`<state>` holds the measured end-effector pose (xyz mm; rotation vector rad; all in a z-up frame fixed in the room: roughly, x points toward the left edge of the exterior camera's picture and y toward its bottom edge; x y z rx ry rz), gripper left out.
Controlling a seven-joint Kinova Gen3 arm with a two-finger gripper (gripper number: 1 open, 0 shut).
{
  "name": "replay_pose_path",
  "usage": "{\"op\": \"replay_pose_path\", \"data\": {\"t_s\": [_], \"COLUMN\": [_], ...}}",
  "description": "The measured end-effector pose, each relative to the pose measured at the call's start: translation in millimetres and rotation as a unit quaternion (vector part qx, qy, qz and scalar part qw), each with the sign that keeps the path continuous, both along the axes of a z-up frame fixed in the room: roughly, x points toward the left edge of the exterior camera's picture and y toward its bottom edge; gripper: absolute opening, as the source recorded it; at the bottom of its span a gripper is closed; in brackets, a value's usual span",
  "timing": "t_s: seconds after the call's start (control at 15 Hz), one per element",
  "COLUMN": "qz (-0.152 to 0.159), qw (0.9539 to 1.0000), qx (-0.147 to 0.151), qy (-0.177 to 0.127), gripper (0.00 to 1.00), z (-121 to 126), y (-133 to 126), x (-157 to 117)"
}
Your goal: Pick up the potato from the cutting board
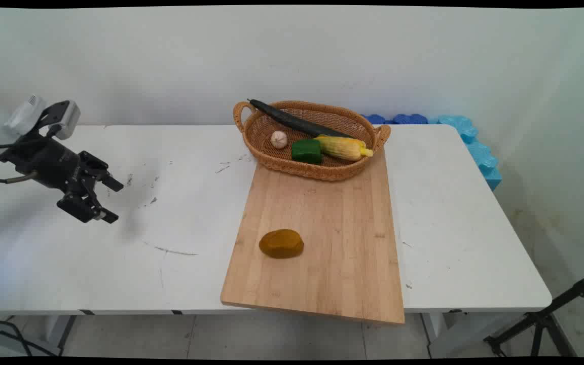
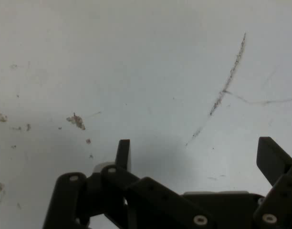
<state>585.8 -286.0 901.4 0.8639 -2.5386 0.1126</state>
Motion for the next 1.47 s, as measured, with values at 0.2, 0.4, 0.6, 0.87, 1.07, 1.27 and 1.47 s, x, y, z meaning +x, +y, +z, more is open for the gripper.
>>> {"op": "replay_pose_path", "data": {"t_s": [0.2, 0.4, 0.6, 0.87, 1.07, 1.27, 1.47], "qz": [-0.011, -0.028, -0.046, -0.077, -0.094, -0.111, -0.130], "qw": [0.9999, 0.9995, 0.9989, 0.9966, 0.9946, 0.9916, 0.9881], "qx": [-0.005, -0.011, -0.013, -0.012, -0.009, -0.007, -0.009], "qy": [-0.001, -0.003, 0.002, 0.024, 0.043, 0.065, 0.081], "gripper": [1.00, 1.00, 1.00, 1.00, 1.00, 1.00, 1.00], "z": [2.7, 6.6, 9.7, 12.4, 11.9, 8.6, 1.2], "y": [-3.5, -11.3, -19.3, -32.6, -41.7, -50.6, -58.5], "x": [-3.2, -13.1, -27.2, -60.2, -83.8, -112.5, -141.8]}}
